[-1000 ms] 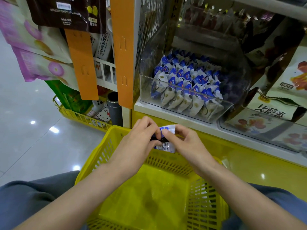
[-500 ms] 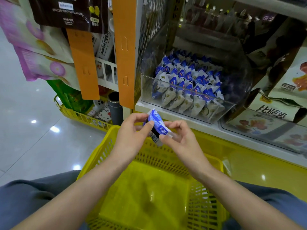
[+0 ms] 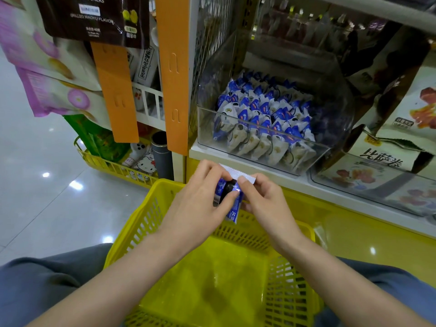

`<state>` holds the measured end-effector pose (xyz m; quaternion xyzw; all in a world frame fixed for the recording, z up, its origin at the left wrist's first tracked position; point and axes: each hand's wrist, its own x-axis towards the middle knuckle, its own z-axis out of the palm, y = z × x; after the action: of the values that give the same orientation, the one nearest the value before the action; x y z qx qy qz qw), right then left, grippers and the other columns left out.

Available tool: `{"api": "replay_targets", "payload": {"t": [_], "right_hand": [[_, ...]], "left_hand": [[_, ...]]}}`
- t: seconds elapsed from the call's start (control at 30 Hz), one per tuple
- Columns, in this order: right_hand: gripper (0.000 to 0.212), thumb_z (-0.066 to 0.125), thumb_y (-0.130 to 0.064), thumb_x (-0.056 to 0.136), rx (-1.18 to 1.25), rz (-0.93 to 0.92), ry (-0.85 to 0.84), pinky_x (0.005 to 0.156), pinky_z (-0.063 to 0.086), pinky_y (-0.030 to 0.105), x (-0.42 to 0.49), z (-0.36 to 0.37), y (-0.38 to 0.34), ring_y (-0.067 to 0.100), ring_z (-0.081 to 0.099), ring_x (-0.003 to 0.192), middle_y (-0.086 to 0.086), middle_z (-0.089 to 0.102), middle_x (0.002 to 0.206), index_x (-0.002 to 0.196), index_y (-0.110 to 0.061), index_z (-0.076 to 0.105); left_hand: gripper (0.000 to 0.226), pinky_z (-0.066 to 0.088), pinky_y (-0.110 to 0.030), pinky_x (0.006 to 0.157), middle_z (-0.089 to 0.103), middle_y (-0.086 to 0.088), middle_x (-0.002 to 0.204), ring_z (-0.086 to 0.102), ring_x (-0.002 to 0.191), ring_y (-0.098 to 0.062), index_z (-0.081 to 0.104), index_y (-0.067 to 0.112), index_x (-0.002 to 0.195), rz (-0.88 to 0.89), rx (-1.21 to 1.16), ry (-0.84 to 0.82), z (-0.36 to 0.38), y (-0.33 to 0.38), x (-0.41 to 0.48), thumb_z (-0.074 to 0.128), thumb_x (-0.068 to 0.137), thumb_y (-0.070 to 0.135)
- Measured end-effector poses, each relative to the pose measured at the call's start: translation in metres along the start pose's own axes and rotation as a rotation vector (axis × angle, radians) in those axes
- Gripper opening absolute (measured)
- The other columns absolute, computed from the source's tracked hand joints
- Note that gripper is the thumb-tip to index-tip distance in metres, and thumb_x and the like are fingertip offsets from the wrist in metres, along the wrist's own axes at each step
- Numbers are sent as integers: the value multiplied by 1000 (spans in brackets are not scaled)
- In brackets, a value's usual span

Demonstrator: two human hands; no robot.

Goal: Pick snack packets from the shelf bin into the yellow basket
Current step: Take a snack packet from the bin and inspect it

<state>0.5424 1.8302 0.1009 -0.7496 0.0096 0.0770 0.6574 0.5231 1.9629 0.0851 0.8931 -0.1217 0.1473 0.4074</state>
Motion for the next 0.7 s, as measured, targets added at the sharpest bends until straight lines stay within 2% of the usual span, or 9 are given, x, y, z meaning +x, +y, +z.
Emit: {"api": "replay_targets", "payload": {"t": [0.07,0.2,0.3,0.4,0.53,0.63,0.7], "right_hand": [[16,48,-13,94,6,-18,-18,87,46,58,-3,2,1,23,55,83,17,58,86,80,-11,55],[19,46,-15,95,-15,-81,-28,84,45,57,-6,4,4,20,52,79,10,55,81,78,-17,54],[16,49,-14,94,-52,-145,-20,81,46,57,-7,5,8,19,54,75,4,59,78,80,-17,56],[13,52,-15,93,-111,-216,-4,79,48,58,-7,4,12,28,61,77,4,65,80,82,-18,59],[10,55,-15,92,-197,-312,-8,79,52,48,-6,4,15,19,65,84,-1,68,86,85,-19,61],[9,55,-14,92,-254,-372,-47,79,52,30,-6,6,16,10,63,89,0,66,94,90,-21,60],[17,57,-11,91,-210,-350,-107,76,50,19,-5,7,15,6,62,95,0,64,103,94,-27,57]], "left_hand": [[22,49,-29,68,40,10,101,48,88,-6,50,25,95,-30,40,39,-1,-1,2,52,83,43],[17,44,-11,62,41,10,96,48,87,1,53,26,87,-82,-141,70,-1,-6,7,68,80,25],[29,45,-8,68,45,17,98,50,92,3,47,39,85,-70,-176,8,-1,-11,10,67,82,18],[36,47,-9,75,49,21,99,52,95,5,45,45,89,-57,-191,-68,-4,-15,13,62,85,14],[31,44,-11,75,50,15,100,52,92,1,45,36,97,-21,-133,-79,-2,-17,10,52,88,7],[29,40,-13,74,47,10,100,49,89,2,44,29,99,-30,-93,-21,1,-18,9,48,88,3],[20,41,-15,72,45,12,96,48,89,8,48,23,99,-52,-91,53,2,-18,10,47,91,5]]}}
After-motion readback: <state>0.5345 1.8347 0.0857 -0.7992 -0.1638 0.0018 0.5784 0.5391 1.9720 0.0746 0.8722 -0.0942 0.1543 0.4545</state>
